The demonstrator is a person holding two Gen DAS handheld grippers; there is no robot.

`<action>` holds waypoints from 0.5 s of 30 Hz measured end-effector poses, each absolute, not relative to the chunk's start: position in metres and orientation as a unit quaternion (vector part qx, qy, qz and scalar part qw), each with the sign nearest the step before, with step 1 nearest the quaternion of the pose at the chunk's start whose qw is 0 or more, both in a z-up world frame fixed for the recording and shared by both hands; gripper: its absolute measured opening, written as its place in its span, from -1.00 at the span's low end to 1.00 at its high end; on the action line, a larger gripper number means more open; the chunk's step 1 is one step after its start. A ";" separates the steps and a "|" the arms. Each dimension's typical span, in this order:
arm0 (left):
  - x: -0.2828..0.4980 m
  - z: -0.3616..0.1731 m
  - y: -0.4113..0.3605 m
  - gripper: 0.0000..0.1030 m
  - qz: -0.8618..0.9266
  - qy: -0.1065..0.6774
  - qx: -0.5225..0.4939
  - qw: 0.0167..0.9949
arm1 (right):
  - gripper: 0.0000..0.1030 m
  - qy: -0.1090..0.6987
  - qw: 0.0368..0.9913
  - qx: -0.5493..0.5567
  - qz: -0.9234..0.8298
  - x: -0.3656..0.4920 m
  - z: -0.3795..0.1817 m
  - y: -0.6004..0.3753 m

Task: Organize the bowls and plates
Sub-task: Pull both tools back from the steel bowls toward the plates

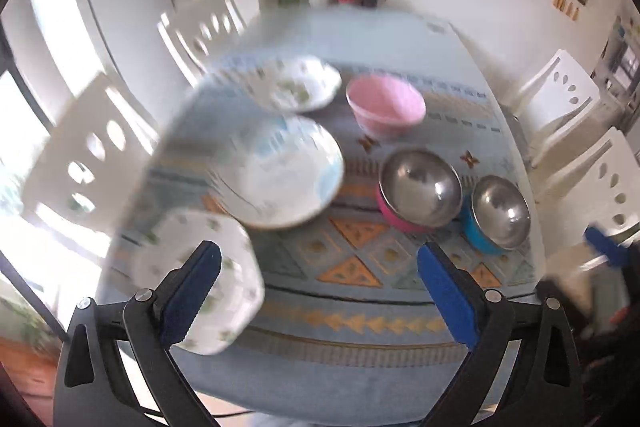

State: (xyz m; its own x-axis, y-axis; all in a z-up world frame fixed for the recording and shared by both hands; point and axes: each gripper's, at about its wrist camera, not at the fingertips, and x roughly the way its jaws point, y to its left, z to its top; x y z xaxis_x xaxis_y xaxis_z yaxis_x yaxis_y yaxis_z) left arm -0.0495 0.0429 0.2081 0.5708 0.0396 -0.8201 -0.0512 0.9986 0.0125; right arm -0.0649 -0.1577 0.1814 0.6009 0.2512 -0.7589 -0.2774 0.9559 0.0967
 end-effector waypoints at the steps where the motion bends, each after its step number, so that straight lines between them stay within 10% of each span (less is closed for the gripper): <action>1: -0.058 0.215 0.042 0.92 0.031 0.451 0.004 0.892 | 1.00 0.407 0.901 -0.007 0.149 -0.068 0.193 -0.158; 15: -0.056 0.205 0.030 0.92 0.043 0.454 0.041 0.889 | 1.00 0.392 0.901 0.133 0.132 -0.066 0.209 -0.159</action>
